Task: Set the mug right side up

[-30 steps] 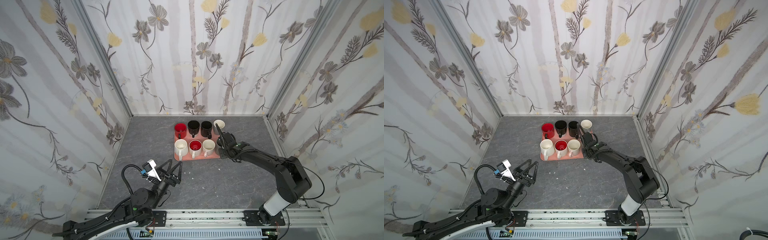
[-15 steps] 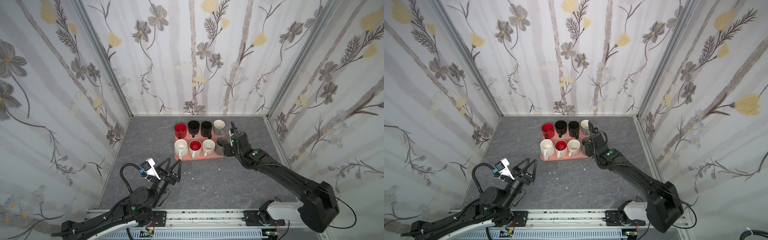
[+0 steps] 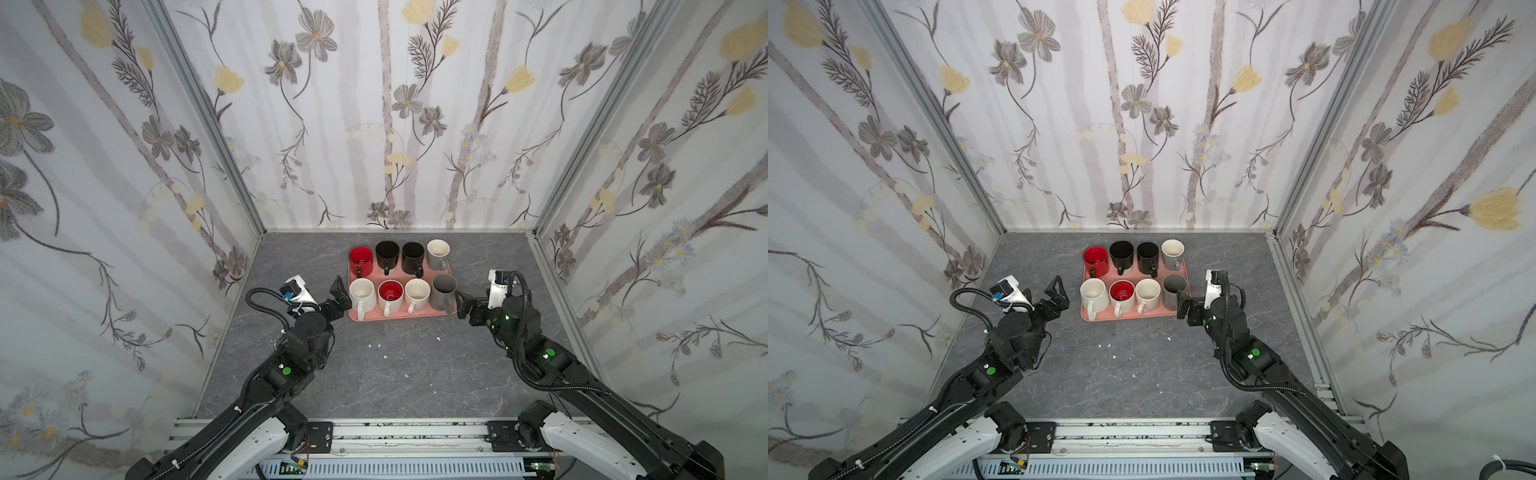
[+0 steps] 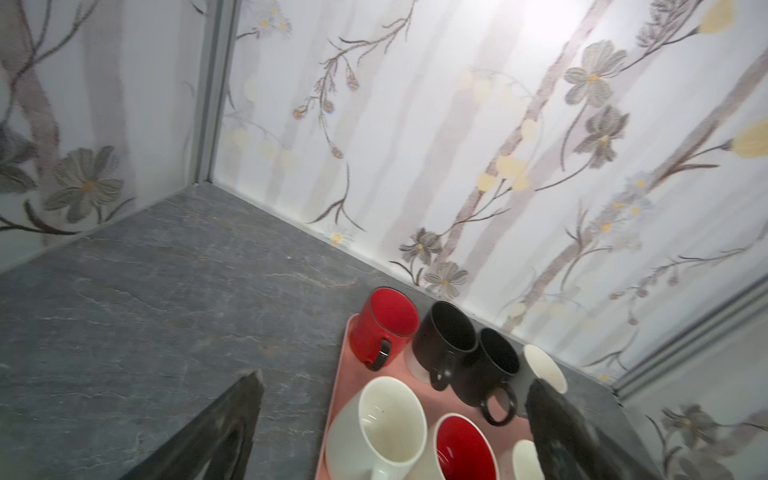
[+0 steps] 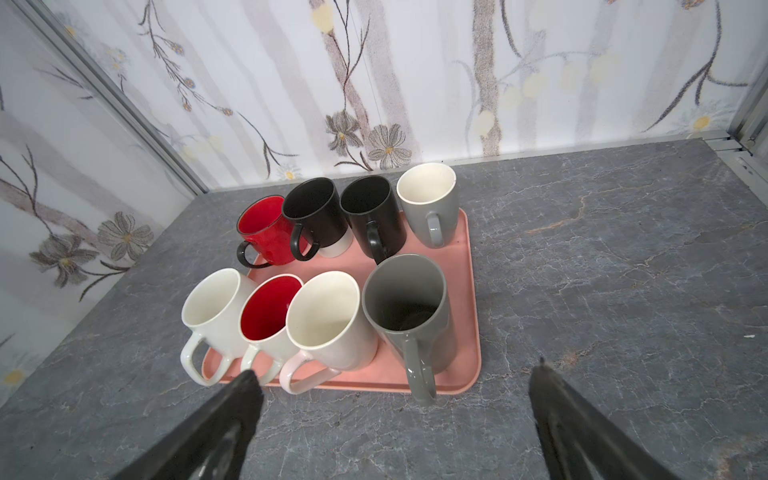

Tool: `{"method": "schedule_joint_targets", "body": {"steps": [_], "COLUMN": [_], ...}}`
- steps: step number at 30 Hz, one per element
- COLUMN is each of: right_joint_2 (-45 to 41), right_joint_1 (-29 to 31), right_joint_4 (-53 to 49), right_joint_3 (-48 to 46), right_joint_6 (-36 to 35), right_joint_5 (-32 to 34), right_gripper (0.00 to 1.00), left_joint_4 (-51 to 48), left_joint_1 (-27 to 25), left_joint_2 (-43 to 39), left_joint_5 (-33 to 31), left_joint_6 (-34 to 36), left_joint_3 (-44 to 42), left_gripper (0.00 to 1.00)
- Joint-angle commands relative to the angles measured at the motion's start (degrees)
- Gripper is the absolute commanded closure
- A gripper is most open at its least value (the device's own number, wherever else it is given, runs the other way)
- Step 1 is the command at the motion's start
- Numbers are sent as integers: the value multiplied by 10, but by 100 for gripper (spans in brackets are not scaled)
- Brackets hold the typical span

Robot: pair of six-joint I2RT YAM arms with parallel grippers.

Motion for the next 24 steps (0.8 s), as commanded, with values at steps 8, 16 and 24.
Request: {"method": "schedule_joint_targets", "body": {"steps": [8,16,24], "right_joint_2": [-14,-42,-44], "right_joint_1": [-1,-4,-6], "right_joint_4": [3,24,52], "right_joint_3": [-10,-34,-50], "right_joint_6": [13,8,-24], "right_joint_5": [115,139,141], "right_gripper": [1,0,0], "left_joint_4": [193,418,549], "left_joint_1": [164,253,269], "left_joint_2": [208,341,428], "left_joint_5": [40,122,208], "left_joint_6": [225,287,293], "left_joint_3": [24,-93,-119], "left_gripper": [0,0,0]}}
